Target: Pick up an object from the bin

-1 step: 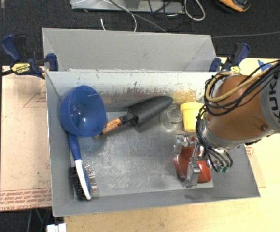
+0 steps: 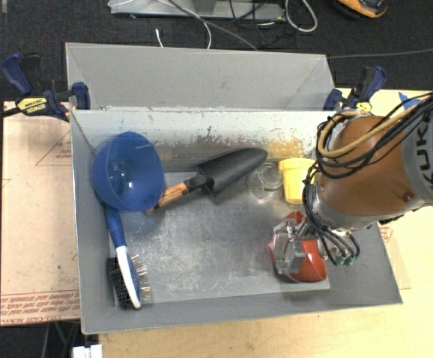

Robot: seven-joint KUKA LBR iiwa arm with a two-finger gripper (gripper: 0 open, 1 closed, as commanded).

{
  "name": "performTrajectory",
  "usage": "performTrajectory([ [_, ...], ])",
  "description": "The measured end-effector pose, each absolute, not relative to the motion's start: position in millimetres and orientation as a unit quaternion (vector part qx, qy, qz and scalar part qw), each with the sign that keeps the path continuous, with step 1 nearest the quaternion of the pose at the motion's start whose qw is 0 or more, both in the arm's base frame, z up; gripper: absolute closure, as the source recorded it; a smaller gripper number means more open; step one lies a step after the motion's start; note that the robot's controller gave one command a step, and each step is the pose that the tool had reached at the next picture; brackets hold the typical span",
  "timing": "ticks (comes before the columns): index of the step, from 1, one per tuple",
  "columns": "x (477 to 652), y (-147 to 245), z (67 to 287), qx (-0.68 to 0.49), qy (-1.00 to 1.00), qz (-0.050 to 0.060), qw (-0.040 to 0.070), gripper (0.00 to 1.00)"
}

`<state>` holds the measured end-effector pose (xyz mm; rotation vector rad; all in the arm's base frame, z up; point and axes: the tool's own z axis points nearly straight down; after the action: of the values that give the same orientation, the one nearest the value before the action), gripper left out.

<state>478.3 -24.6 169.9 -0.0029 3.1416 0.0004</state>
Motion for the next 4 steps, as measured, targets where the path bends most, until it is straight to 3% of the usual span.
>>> performTrajectory([
  [1, 478.3, -24.6, 169.9, -0.001, 1.000, 0.000, 0.000, 1.00],
  [2, 518.5, -71.2, 174.0, -0.068, 0.998, 0.005, 0.002, 1.00],
  [3, 508.1, -2.8, 111.6, 0.089, 0.996, 0.001, -0.002, 1.00],
  [4, 512.8, -64.3, 157.6, -0.063, 0.998, 0.006, 0.007, 1.00],
])
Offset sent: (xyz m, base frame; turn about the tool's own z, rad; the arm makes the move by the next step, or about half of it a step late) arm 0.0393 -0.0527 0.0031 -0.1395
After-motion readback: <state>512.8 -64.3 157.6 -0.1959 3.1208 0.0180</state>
